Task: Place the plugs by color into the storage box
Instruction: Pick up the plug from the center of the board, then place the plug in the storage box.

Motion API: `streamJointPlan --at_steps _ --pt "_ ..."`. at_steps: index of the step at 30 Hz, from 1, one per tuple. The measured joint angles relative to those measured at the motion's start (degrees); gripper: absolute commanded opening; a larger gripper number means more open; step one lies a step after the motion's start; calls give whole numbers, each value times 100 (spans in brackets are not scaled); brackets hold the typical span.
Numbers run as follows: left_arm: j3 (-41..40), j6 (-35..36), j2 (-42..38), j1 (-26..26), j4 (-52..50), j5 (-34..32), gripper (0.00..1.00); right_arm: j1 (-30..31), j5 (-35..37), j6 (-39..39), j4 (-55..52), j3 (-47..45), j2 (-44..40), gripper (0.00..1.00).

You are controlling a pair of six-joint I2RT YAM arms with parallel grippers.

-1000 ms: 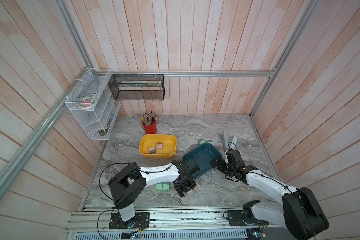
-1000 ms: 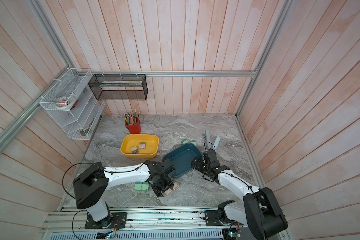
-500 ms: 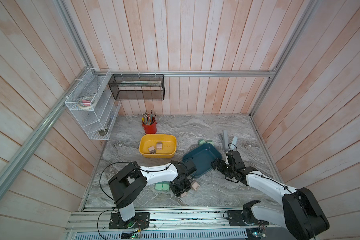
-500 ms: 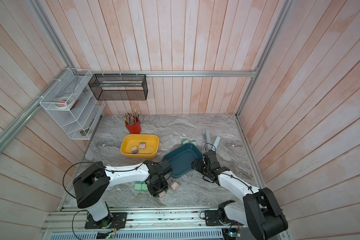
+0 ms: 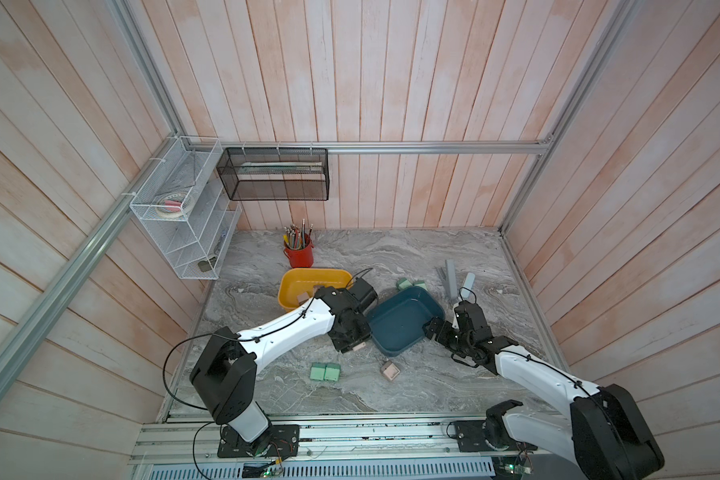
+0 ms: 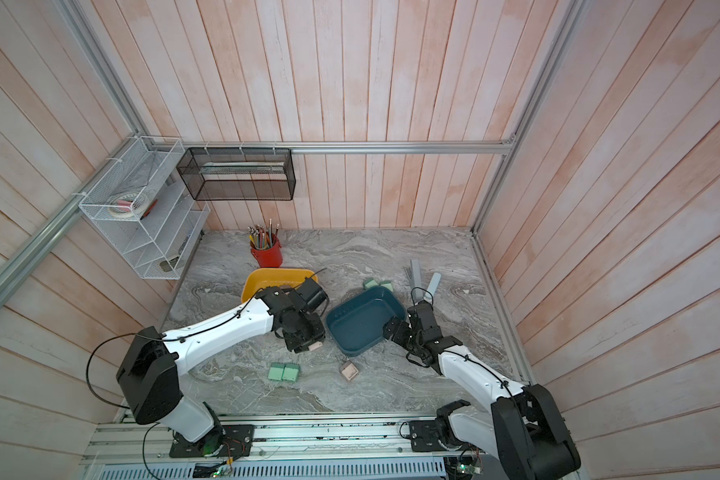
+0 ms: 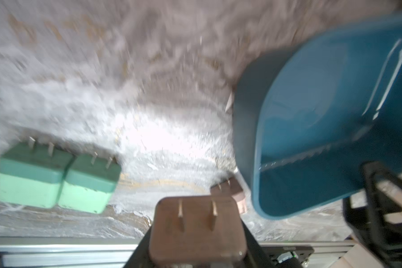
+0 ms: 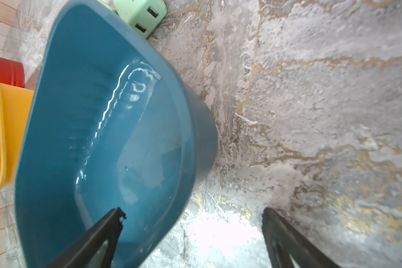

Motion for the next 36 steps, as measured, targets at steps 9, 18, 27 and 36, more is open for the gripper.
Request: streamJointPlan --at_steps 9,18,27,36 --pt "1738 1733 1209 1733 -111 4 46 0 -26 22 232 33 337 97" --pt "2922 2730 2957 2085 52 11 46 0 -138 -72 372 354 804 97" --pt "2830 2920 3388 2092 188 11 53 0 -157 -240 271 409 837 97" --pt "2769 2953 3375 2098 249 9 70 0 -157 -264 114 407 527 97"
